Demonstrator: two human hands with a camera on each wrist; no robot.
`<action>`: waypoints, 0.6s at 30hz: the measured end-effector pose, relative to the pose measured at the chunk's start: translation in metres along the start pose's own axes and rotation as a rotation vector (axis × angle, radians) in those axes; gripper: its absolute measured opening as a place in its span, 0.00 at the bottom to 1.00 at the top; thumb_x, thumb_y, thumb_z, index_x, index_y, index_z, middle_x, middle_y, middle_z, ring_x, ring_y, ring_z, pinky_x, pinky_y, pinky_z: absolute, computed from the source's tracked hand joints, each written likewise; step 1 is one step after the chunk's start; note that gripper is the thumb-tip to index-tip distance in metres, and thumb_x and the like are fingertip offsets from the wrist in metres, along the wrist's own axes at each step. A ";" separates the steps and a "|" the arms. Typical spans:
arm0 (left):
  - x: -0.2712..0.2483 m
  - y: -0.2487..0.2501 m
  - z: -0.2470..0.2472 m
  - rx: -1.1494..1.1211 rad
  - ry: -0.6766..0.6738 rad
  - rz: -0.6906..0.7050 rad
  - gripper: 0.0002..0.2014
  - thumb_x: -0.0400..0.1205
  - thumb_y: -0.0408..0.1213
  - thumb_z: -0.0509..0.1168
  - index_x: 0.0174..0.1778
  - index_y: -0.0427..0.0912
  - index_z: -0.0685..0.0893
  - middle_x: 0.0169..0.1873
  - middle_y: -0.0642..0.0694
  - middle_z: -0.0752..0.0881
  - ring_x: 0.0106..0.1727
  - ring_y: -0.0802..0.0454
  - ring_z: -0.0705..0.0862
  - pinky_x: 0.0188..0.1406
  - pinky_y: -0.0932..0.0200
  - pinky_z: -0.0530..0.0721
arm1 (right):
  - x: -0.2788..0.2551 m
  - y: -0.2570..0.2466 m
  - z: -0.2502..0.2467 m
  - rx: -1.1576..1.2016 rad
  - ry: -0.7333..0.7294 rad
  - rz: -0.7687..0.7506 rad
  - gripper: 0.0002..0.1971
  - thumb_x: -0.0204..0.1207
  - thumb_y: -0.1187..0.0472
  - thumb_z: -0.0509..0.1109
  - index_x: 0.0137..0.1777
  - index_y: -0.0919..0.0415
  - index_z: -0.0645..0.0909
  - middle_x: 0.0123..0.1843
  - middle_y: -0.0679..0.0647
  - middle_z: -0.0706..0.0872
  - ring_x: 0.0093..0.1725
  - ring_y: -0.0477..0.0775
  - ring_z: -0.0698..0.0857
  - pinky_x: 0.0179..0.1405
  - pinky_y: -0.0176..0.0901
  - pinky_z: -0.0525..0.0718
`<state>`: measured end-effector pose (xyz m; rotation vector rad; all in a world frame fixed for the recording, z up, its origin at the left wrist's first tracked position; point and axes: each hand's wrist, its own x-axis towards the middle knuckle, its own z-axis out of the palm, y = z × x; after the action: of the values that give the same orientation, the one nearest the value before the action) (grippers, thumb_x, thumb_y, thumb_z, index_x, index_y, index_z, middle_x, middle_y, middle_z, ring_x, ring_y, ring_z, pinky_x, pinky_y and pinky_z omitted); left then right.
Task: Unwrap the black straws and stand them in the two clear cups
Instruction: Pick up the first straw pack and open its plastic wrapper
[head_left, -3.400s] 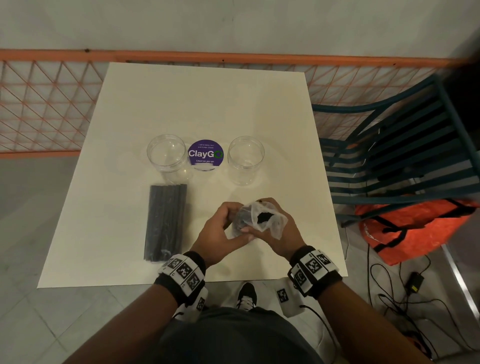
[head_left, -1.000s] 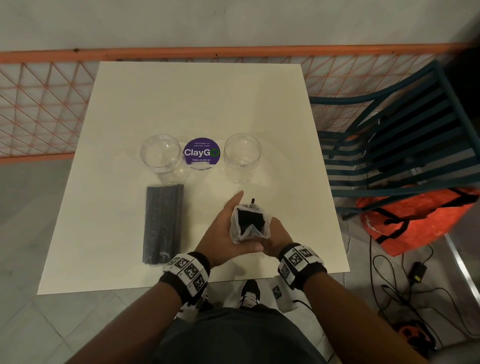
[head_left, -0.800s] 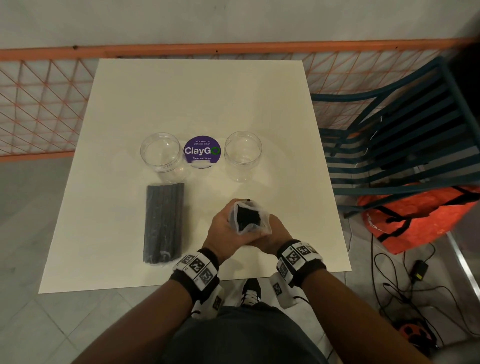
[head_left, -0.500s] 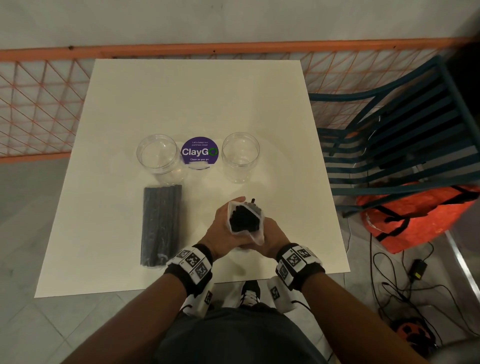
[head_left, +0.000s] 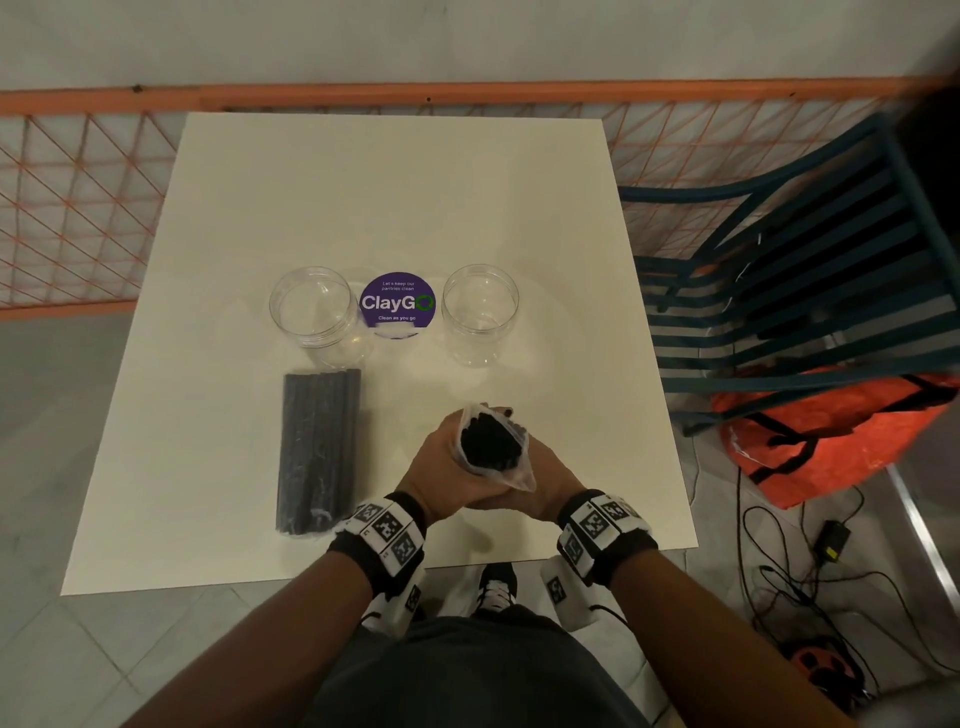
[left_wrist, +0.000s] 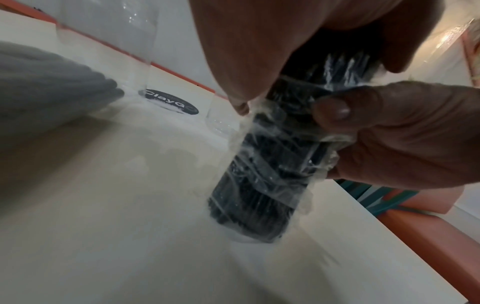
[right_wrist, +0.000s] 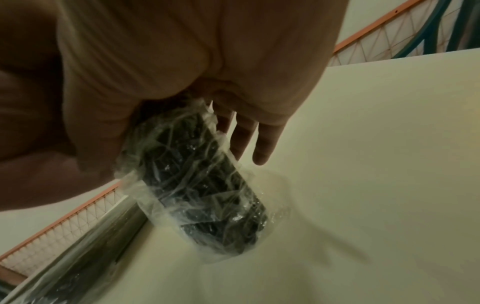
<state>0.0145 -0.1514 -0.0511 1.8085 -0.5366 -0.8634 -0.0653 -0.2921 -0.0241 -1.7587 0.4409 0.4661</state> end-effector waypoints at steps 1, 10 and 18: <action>0.001 -0.001 0.000 0.001 -0.003 -0.010 0.47 0.58 0.61 0.79 0.71 0.40 0.79 0.69 0.41 0.84 0.70 0.46 0.83 0.76 0.46 0.79 | 0.001 0.001 -0.001 0.015 0.013 -0.015 0.42 0.67 0.69 0.81 0.78 0.65 0.63 0.57 0.41 0.76 0.54 0.38 0.79 0.45 0.15 0.75; 0.004 0.002 -0.002 0.026 -0.039 -0.008 0.28 0.69 0.35 0.82 0.61 0.48 0.76 0.51 0.54 0.84 0.52 0.57 0.85 0.54 0.70 0.85 | -0.009 0.011 0.007 0.097 0.161 -0.213 0.42 0.68 0.63 0.81 0.79 0.48 0.63 0.73 0.43 0.76 0.73 0.38 0.75 0.68 0.30 0.76; 0.002 0.010 0.005 -0.146 0.002 0.001 0.40 0.65 0.29 0.82 0.62 0.58 0.64 0.57 0.51 0.82 0.54 0.55 0.89 0.54 0.56 0.90 | 0.011 -0.016 0.001 0.140 0.358 -0.110 0.21 0.63 0.37 0.77 0.54 0.44 0.84 0.48 0.45 0.91 0.49 0.40 0.88 0.55 0.44 0.89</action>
<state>0.0118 -0.1595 -0.0436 1.6756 -0.4611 -0.8779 -0.0474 -0.2884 -0.0169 -1.7217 0.6091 0.0371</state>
